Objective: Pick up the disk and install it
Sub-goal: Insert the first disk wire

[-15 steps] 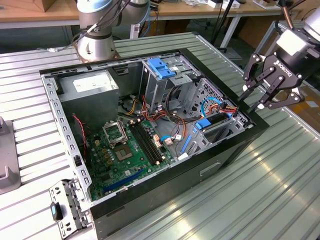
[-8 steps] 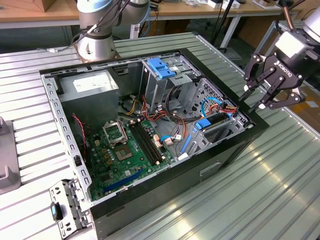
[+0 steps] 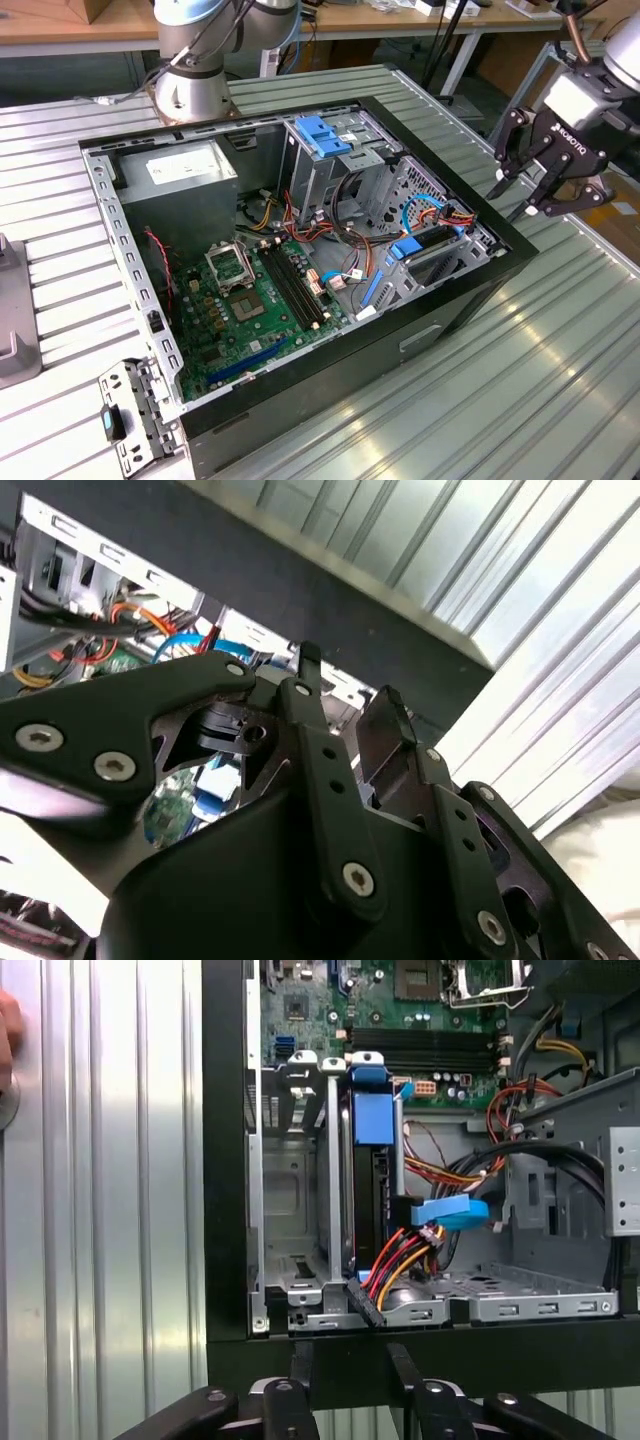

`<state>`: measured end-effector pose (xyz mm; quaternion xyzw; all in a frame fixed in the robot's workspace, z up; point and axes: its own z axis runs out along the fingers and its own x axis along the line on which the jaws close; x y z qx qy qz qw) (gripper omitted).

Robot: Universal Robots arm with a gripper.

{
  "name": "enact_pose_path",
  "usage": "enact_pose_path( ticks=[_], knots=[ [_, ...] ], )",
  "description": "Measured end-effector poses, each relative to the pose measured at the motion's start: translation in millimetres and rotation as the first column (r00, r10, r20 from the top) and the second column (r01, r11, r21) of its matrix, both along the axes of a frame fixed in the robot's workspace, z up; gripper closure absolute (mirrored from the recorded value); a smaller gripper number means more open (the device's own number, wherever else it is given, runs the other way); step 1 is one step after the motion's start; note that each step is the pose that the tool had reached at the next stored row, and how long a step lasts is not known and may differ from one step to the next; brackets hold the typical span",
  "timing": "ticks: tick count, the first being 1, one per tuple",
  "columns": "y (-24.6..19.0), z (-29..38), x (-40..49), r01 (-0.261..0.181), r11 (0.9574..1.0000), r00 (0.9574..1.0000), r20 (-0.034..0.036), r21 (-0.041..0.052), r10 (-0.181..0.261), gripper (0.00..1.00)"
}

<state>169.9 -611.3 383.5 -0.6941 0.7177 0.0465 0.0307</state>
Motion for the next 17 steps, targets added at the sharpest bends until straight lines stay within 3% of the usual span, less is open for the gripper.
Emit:
enact_pose_path(
  ticks=[1, 6, 10, 14, 17],
  knots=[
    [0.0, -0.1, 0.0, 0.0, 1.0, 0.9999, 0.0101, 0.0, 0.0, 0.58],
    [0.0, -0.1, -0.8, 0.0, 1.0, 0.9999, 0.0111, 0.0004, 0.0, 0.58],
    [0.0, -1.1, -14.3, -0.005, 1.0, 0.9999, 0.0111, 0.001, 0.005, 0.58],
    [0.0, -3.5, -16.0, -0.06, 0.9982, 0.9982, 0.0111, 0.0012, 0.06, 0.58],
    [0.0, -5.1, -16.3, -0.122, 0.9926, 0.9925, 0.0111, 0.0011, 0.122, 0.58]
  ],
)
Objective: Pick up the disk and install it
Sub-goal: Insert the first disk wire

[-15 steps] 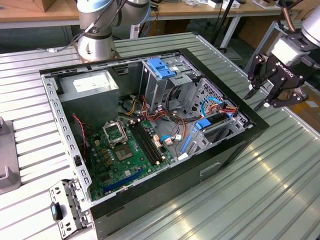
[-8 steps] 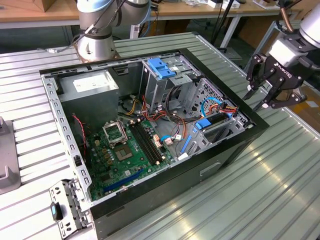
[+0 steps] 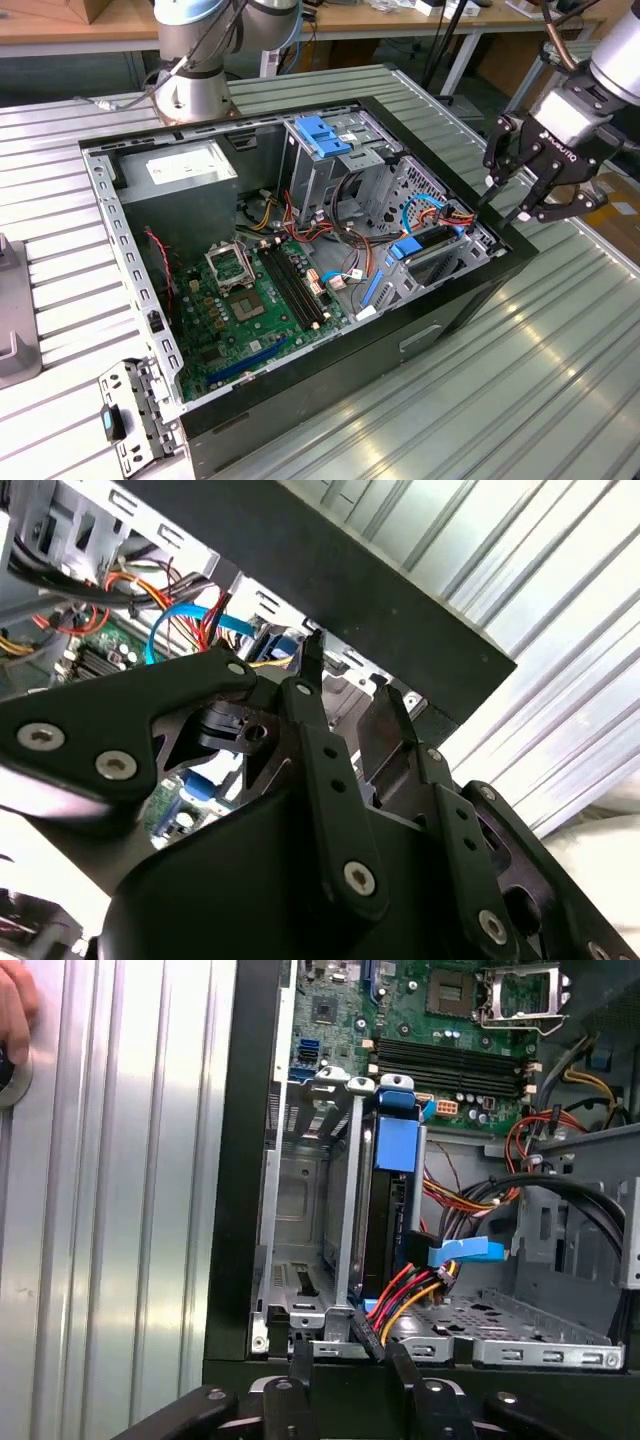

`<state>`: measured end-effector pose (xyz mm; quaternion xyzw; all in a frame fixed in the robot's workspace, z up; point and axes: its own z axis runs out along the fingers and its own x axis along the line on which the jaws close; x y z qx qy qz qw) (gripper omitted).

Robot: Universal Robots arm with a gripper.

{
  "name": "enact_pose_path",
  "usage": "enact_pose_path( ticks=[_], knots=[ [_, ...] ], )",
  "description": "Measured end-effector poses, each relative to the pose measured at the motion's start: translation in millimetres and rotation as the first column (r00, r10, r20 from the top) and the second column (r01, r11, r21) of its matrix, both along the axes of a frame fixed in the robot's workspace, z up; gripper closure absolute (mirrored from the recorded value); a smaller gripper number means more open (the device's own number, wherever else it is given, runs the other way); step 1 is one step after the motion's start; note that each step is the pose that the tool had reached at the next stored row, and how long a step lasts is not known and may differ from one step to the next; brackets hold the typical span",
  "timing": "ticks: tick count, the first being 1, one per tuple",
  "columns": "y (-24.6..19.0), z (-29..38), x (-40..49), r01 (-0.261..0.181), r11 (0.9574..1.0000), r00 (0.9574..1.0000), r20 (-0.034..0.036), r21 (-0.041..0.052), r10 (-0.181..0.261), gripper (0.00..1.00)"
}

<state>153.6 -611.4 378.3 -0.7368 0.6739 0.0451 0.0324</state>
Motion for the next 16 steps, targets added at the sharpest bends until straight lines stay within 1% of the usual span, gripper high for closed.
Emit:
enact_pose_path(
  ticks=[1, 2, 4, 5, 8, 10, 12, 14, 16],
  knots=[
    [0.0, -0.6, -0.3, -0.011, 0.9999, 0.9999, 0.0, 0.0, 0.011, 0.58],
    [0.0, -2.6, -2.3, -0.027, 0.9996, 0.9996, 0.0, 0.0002, 0.027, 0.58],
    [0.3, -4.8, -5.6, -0.035, 0.9994, 0.9994, 0.0, 0.0001, 0.035, 0.58],
    [1.1, -6.5, -6.9, -0.042, 0.9991, 0.9991, 0.0, 0.0003, 0.042, 0.58],
    [5.7, -9.2, -7.1, -0.091, 0.9958, 0.9958, 0.0, 0.0002, 0.091, 0.58],
    [8.6, -13.1, -7.0, -0.122, 0.9925, 0.9925, 0.0, 0.0003, 0.122, 0.58],
    [11.8, -18.2, -7.0, -0.13, 0.9915, 0.9915, 0.0, 0.0003, 0.13, 0.58],
    [12.4, -20.9, -6.9, -0.132, 0.9912, 0.9912, 0.0, 0.0005, 0.132, 0.58],
    [12.5, -22.2, -5.6, -0.135, 0.9908, 0.9908, -0.0001, -0.0004, 0.135, 0.58]
  ],
)
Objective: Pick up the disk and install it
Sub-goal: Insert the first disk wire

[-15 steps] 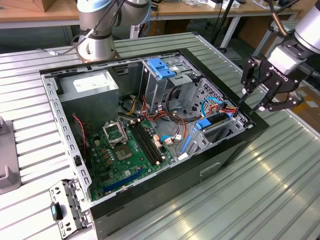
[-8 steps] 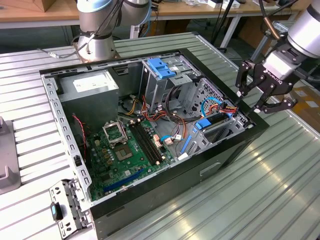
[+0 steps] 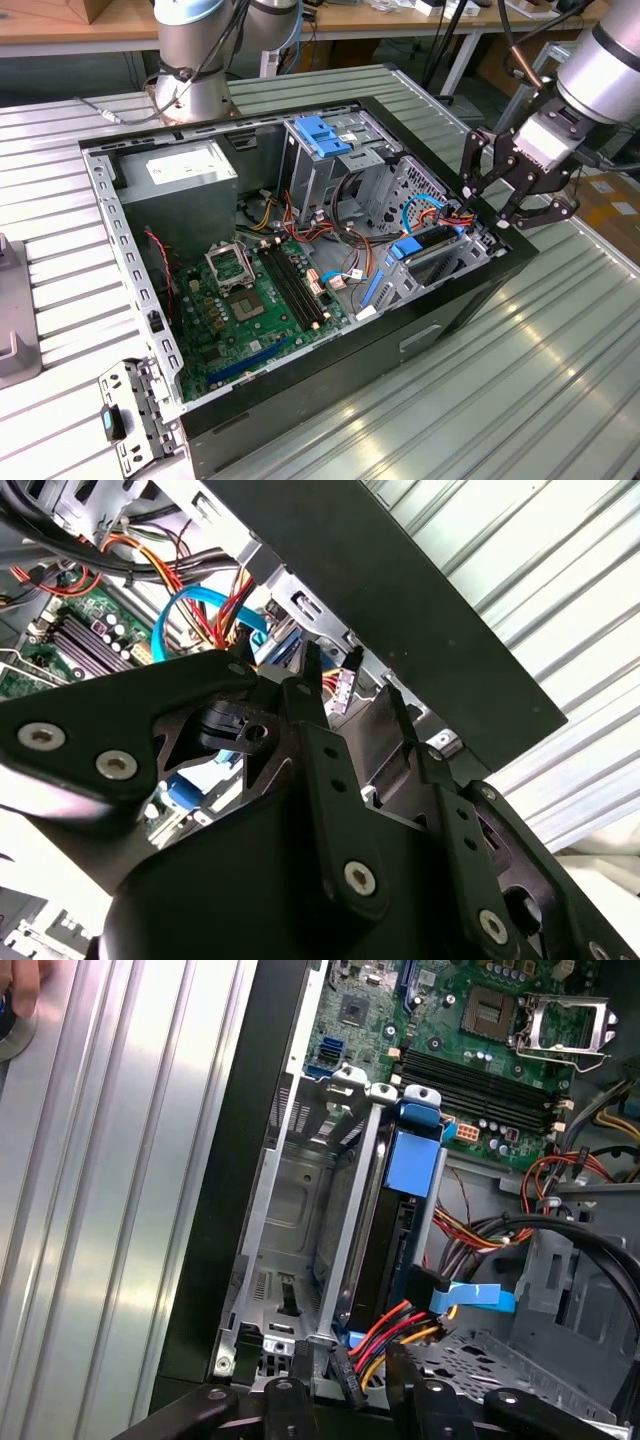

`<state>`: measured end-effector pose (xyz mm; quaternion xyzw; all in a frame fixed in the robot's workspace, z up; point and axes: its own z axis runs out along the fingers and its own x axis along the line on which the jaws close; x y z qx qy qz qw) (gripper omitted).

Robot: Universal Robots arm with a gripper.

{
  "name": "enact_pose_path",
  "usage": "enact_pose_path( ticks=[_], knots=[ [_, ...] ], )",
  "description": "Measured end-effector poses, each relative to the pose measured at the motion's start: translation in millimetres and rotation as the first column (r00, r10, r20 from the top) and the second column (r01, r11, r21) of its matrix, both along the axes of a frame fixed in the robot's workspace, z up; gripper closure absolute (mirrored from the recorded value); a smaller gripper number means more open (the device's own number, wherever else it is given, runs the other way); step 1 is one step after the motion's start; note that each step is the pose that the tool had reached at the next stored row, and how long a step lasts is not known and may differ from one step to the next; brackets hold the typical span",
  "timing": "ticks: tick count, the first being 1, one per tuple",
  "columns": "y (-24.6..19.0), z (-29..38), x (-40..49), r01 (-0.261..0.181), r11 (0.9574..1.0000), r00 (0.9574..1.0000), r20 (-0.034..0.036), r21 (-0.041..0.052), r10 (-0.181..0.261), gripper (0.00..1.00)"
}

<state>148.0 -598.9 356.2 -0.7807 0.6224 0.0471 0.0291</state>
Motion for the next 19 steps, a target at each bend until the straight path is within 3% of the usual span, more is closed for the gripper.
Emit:
enact_pose_path(
  ticks=[8, 11, 13, 19],
  knots=[
    [0.0, -0.5, 0.4, 0.0, 1.0, 1.0, 0.0, 0.0003, 0.0, 0.58],
    [0.0, -0.5, 0.4, 0.0, 1.0, 1.0, 0.0, 0.0003, 0.0, 0.78],
    [0.0, -0.6, 0.4, 0.0, 1.0, 1.0, 0.0, 0.0003, 0.0, 0.84],
    [0.0, -0.7, 0.4, 0.0, 1.0, 1.0, 0.0, 0.0003, 0.0, 0.84]
  ],
)
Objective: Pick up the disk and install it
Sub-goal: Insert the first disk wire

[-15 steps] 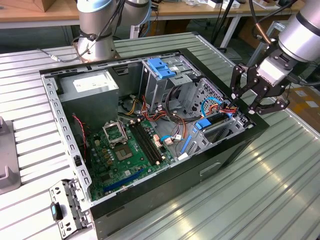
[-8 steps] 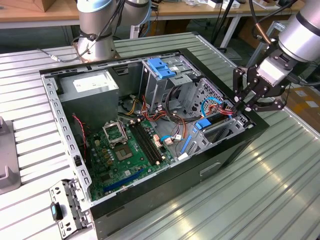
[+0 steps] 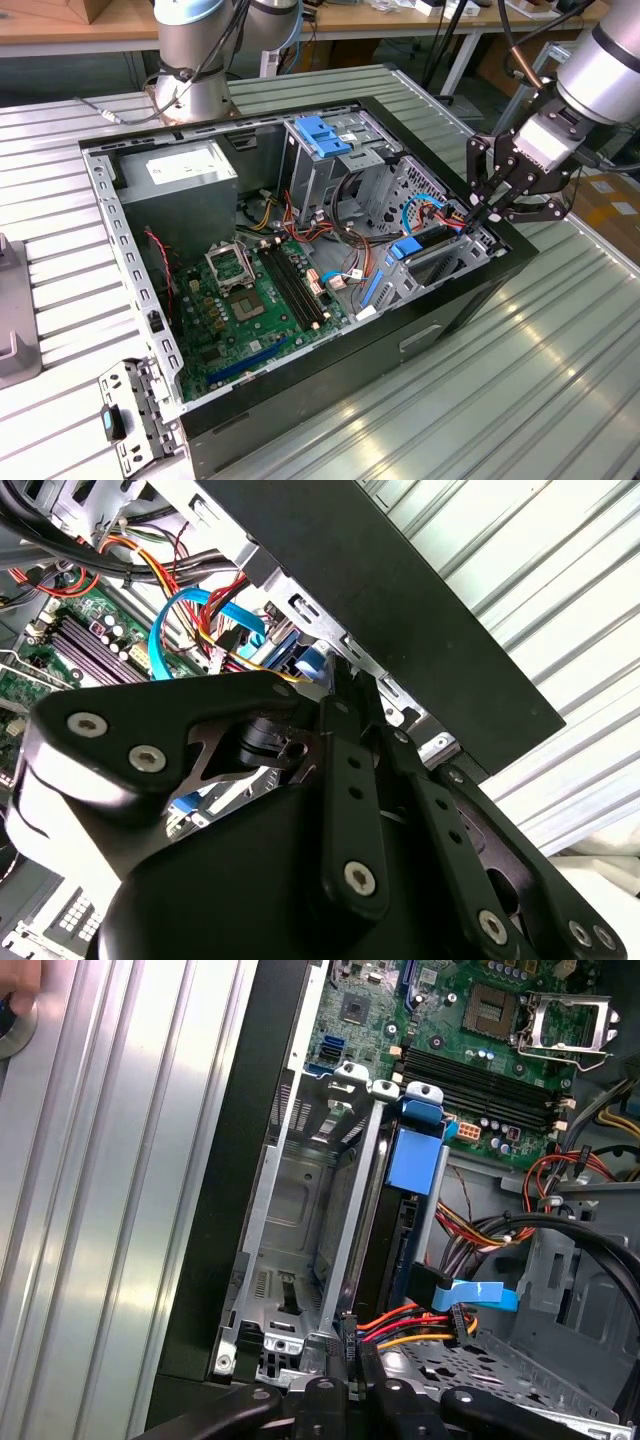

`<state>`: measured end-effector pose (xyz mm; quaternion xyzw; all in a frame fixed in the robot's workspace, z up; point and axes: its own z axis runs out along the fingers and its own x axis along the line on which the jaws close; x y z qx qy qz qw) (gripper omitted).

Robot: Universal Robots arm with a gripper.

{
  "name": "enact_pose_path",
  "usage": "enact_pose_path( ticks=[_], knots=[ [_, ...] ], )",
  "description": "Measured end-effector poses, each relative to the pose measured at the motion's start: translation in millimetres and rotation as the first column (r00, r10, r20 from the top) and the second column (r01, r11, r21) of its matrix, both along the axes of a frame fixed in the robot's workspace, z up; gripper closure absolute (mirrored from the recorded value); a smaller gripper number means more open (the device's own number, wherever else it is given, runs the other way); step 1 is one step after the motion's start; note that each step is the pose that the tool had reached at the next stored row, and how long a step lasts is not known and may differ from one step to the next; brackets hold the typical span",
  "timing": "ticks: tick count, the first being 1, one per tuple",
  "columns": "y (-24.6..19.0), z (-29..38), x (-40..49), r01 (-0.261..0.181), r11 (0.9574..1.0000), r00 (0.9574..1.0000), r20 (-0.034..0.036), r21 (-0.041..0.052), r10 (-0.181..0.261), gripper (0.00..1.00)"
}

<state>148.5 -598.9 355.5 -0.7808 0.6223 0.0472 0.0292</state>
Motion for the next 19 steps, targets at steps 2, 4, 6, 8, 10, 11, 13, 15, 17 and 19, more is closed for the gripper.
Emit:
enact_pose_path(
  ticks=[2, 4, 6, 8, 10, 11, 13, 15, 17, 19],
  knots=[
    [0.0, -0.1, -0.1, 0.0, 1.0, 1.0, -0.0001, 0.0001, 0.0, 0.84],
    [0.0, 0.5, -0.6, 0.006, 1.0, 1.0, 0.0001, -0.0001, -0.006, 0.84],
    [0.1, 2.5, -1.3, 0.014, 0.9999, 0.9999, 0.0005, -0.0002, -0.014, 0.84],
    [0.2, 4.0, -2.1, 0.022, 0.9998, 0.9998, 0.0009, 0.0001, -0.022, 0.84],
    [0.2, 4.1, -3.2, 0.035, 0.9994, 0.9994, 0.001, 0.0001, -0.035, 0.84],
    [0.2, 4.1, -3.7, 0.041, 0.9991, 0.9991, 0.001, -0.0001, -0.041, 0.84],
    [0.2, 4.1, -4.7, 0.056, 0.9984, 0.9984, 0.0009, 0.0, -0.056, 0.84],
    [0.2, 4.2, -5.9, 0.072, 0.9974, 0.9974, 0.0009, -0.0001, -0.072, 0.84],
    [0.2, 4.0, -6.9, 0.088, 0.9962, 0.9962, 0.0009, 0.0001, -0.088, 0.84],
    [0.5, 3.8, -9.9, 0.097, 0.9953, 0.9953, 0.001, -0.0005, -0.097, 0.84]
  ],
)
